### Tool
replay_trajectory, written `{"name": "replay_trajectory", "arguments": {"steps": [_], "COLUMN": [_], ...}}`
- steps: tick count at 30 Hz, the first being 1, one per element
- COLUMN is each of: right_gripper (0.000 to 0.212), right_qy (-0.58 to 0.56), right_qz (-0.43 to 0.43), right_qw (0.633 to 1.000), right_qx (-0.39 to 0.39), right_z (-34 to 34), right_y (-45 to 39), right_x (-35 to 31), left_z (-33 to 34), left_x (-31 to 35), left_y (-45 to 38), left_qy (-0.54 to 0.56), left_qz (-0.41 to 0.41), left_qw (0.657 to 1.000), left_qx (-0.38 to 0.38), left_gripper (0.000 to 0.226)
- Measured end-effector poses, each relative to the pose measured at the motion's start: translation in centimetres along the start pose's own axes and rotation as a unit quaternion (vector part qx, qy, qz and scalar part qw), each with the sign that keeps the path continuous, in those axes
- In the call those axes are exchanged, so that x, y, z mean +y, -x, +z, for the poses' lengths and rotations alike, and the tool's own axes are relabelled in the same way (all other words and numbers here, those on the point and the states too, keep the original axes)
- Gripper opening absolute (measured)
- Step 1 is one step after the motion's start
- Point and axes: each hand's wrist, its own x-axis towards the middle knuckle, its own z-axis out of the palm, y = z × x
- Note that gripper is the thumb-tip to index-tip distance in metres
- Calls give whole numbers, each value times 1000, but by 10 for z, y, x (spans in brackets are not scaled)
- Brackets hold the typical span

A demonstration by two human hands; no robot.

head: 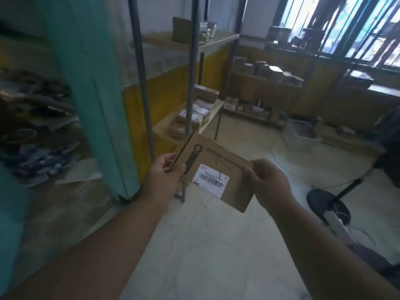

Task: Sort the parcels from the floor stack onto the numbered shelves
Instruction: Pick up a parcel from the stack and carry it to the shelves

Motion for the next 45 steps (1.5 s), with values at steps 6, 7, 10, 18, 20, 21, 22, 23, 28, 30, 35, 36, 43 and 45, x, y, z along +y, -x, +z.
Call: {"name": "replay_trajectory", "arguments": {"steps": [6,7,10,18,20,21,22,23,28,30,35,36,43,45], "right_gripper": [7,6,3,4,4,4,3,4,6,8,12,11,13,12], "right_qy": [41,49,63,88,92,88,82,77,86,87,60,54,16,6], "right_qz": [70,73,80,58,43,39,36,32,13,14,14,19,19,23], "right_qw": [996,995,993,994,994,994,995,995,993,993,996,997,992,987], "right_qx": [41,49,59,-14,-33,-41,-46,-51,-80,-81,-58,-59,-122,-157], "right_z": [-67,-74,-92,-115,-109,-102,-94,-85,-43,-40,-48,-47,-6,6], "right_y": [-95,-112,-173,-364,-413,-438,-464,-490,-620,-667,-785,-807,-969,-1010], "right_x": [80,95,139,191,196,198,202,206,217,220,236,242,281,289], "left_z": [151,175,244,363,378,385,391,397,434,457,523,536,607,619], "left_x": [7,3,-11,-12,-14,-17,-20,-25,-34,-25,-8,-10,-34,-33], "left_y": [-92,-106,-150,-273,-308,-327,-346,-367,-482,-523,-621,-638,-758,-792], "left_qy": [-64,-76,-105,-146,-144,-143,-148,-153,-175,-194,-185,-184,-193,-211], "left_qz": [34,45,68,44,29,22,16,14,-3,-9,-23,-22,-54,-59], "left_qw": [990,987,983,985,987,988,988,988,985,981,982,983,973,966], "left_qx": [-125,-134,-138,-82,-62,-50,-42,-31,3,7,-8,-2,118,135], "left_gripper": [44,44,45,48,46,45,45,46,42,40,41,40,35,34]}}
